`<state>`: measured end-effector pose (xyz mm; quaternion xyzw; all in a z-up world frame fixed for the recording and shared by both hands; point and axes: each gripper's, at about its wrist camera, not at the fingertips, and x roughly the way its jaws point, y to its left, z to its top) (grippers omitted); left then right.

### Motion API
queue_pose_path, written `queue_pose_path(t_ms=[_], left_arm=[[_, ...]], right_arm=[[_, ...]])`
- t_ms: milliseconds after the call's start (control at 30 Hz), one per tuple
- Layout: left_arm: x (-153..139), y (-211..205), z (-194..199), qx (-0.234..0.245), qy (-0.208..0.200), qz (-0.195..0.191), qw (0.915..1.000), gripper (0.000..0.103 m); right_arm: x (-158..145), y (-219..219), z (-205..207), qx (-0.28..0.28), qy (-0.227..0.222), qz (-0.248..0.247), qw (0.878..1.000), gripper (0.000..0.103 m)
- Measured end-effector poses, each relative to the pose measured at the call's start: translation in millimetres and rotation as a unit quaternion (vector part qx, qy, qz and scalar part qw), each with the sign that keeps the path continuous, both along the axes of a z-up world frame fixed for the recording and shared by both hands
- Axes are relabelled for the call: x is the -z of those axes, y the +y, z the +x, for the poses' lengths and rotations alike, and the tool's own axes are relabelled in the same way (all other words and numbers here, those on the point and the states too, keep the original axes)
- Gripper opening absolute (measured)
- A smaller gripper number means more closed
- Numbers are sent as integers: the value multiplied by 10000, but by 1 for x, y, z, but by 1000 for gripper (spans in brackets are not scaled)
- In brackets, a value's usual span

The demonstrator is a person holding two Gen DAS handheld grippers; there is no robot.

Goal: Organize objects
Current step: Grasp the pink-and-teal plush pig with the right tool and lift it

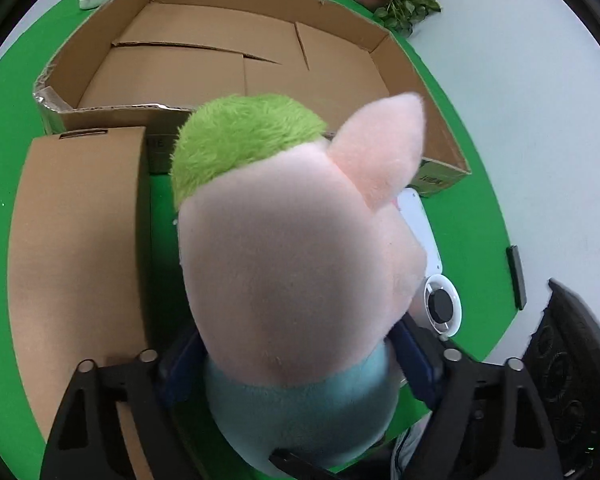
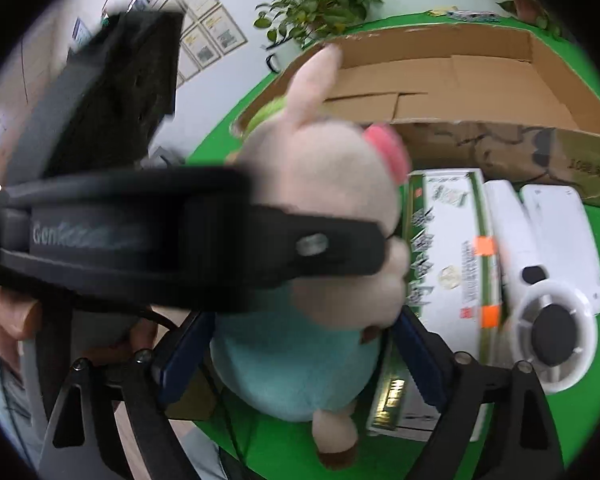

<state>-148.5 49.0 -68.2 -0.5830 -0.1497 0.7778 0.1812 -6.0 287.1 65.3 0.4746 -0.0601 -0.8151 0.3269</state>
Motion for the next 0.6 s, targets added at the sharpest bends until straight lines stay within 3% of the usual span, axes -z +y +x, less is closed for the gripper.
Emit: queue_pose_path(t_ms=[267, 433, 467, 500, 600], left_arm=[[-14, -10, 36, -23, 487, 17, 9988, 68], [-64, 3, 44, 44, 1210, -18, 9926, 67], [-78, -2, 52, 279, 1398, 15, 9898, 67], [-95, -4, 54, 262, 1607, 2, 9866, 67], [-149, -26, 82, 220, 2091, -18, 9777, 67]], right_arm=[[-7, -2, 33, 280, 524, -105, 9982, 71], [-46, -2, 55, 384, 1122, -192, 9928, 66], [-55, -3, 58, 398, 1274, -197, 9909, 65], [-55, -3, 58, 398, 1274, -197, 9909, 65], [-97, -14, 68, 390, 1915, -215, 9805, 63]])
